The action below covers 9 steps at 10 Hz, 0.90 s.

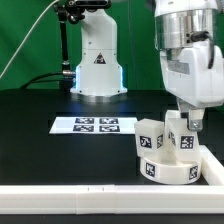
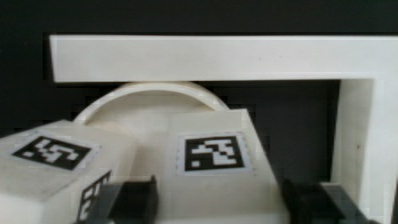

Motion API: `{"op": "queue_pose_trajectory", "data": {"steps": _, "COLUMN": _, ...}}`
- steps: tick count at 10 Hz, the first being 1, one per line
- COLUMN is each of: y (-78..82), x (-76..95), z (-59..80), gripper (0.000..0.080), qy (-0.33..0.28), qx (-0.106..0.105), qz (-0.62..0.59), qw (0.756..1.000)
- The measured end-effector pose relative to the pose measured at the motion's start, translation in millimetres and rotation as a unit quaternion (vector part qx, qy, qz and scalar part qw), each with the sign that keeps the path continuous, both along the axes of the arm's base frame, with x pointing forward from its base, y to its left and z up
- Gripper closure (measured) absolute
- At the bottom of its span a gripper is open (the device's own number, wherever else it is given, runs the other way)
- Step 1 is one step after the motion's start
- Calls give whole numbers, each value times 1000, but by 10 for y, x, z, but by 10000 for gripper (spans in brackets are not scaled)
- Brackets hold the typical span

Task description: Assemble stool

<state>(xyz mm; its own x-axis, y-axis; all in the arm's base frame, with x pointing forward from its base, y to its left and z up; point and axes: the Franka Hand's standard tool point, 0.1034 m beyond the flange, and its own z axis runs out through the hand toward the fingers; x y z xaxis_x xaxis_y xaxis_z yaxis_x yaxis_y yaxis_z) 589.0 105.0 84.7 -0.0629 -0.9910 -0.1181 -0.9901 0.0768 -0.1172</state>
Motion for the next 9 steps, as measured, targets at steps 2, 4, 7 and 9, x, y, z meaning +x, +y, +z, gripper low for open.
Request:
{"op": "queue_pose_trajectory", "data": {"steps": 2, "y": -16, "x": -1, "z": -12, "gripper": 461, "qy": 0, "qx": 6, "qz": -15, "qw": 1000}}
{"op": "queue_pose_trajectory", "data": {"steps": 4, "y": -2, "x": -4, "z": -13, "gripper": 282, "qy": 0, "qx": 6, "qz": -13, "qw": 1000}}
{"op": "queue_pose_trajectory", "data": {"steps": 7, "y": -31, "x": 48, "z": 152, "gripper": 157, "qy": -14, "qx": 6, "qz": 34, "qw": 999}}
{"op": "queue_pose_trajectory", "data": {"steps": 9, "y": -42, "x": 88, "z": 257, "gripper": 152, "qy": -27, "qx": 4, "qz": 59, "qw": 998}}
